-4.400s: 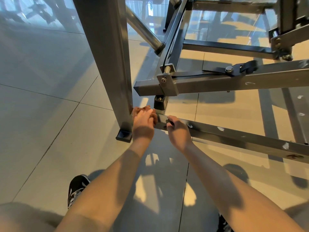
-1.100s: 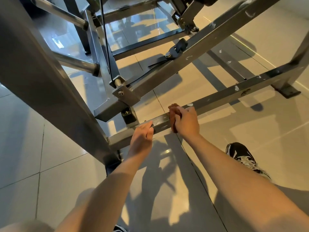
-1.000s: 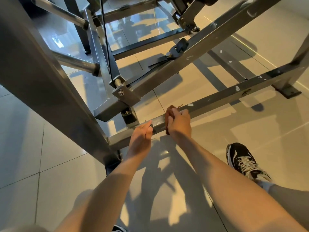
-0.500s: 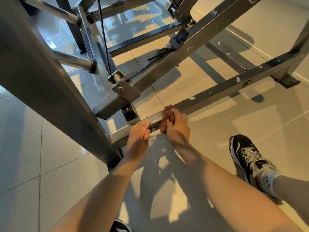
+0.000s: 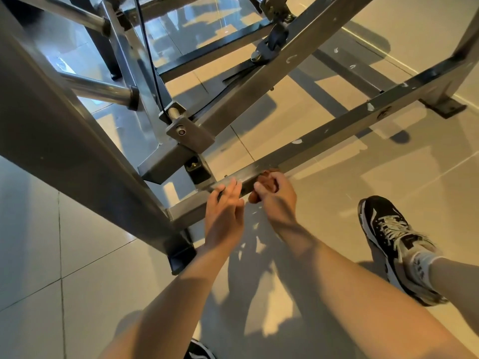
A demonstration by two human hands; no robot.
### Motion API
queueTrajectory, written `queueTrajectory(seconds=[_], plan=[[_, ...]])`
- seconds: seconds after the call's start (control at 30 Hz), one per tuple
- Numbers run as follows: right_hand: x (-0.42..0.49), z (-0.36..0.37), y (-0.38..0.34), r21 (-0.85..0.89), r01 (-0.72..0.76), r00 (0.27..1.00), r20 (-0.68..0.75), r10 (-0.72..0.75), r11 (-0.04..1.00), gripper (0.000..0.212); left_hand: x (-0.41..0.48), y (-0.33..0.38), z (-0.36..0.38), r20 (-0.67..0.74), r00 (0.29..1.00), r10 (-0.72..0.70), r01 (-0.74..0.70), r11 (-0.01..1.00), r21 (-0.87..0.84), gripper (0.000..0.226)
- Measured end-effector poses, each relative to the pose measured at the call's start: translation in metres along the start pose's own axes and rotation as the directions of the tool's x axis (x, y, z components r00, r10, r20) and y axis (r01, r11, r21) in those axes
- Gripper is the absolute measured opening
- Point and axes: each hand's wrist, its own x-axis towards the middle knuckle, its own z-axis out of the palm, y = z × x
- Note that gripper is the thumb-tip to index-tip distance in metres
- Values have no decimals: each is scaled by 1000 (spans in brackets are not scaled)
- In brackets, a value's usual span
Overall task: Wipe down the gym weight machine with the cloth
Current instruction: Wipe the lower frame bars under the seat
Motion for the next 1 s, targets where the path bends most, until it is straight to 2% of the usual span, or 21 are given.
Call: queueTrajectory(seconds=[0.1, 0.2, 0.23, 0.3, 0.37, 0.43, 0.53, 0.6, 0.67, 0.73, 0.8, 0.87, 0.97, 1.0], plan=[[-11, 11, 3, -70, 56, 997, 54, -53, 996, 6, 0, -2, 4, 40, 999, -14, 14, 1000, -2, 47], [2, -2, 2, 61, -21, 996, 90, 15, 998, 6, -1, -5, 7, 42, 999, -25, 28, 997, -72, 48], [9, -7, 5, 138, -85, 996, 51, 79, 987, 7, -1, -4, 7, 44, 998, -39, 43, 995, -89, 52], [17, -14, 6, 146, -157, 982, -83, 170, 977, 7, -1, -3, 10, 32, 998, -49, 52, 994, -98, 55], [15, -10, 7, 131, -168, 977, -109, 183, 977, 8, -1, -3, 14, 20, 999, -41, 43, 993, -112, 49], [3, 1, 9, 50, -77, 997, -1, 78, 996, 8, -3, -5, 20, 21, 999, -30, 33, 986, -162, 44], [-6, 4, 8, -146, 112, 981, 175, -85, 983, 15, -2, -4, 21, 21, 998, -61, 64, 960, -271, 48], [-1, -4, 5, -140, 147, 980, 154, -125, 979, 18, -2, -7, 19, 7, 1000, -21, 22, 980, -196, 46], [5, -12, 3, 34, -15, 999, 40, 13, 999, 19, -2, -11, 18, 9, 1000, 5, -3, 989, -150, 44], [9, -14, 4, 252, -189, 977, -49, 208, 949, 15, -2, -11, 16, 16, 1000, 2, 0, 990, -143, 44], [10, -7, 3, 327, -240, 960, -61, 274, 914, 13, -2, -9, 15, 37, 999, -27, 32, 986, -161, 44], [3, 4, 2, 288, -196, 976, -33, 214, 937, 13, -1, -3, 12, 79, 992, -97, 113, 966, -233, 45], [-10, 10, -1, 53, -21, 996, 86, 17, 998, 26, 1, 4, 13, 92, 982, -164, 182, 954, -237, 50], [-11, 10, -1, 28, 9, 991, 132, -12, 1000, 30, 2, 5, 12, 84, 982, -169, 185, 955, -233, 50]])
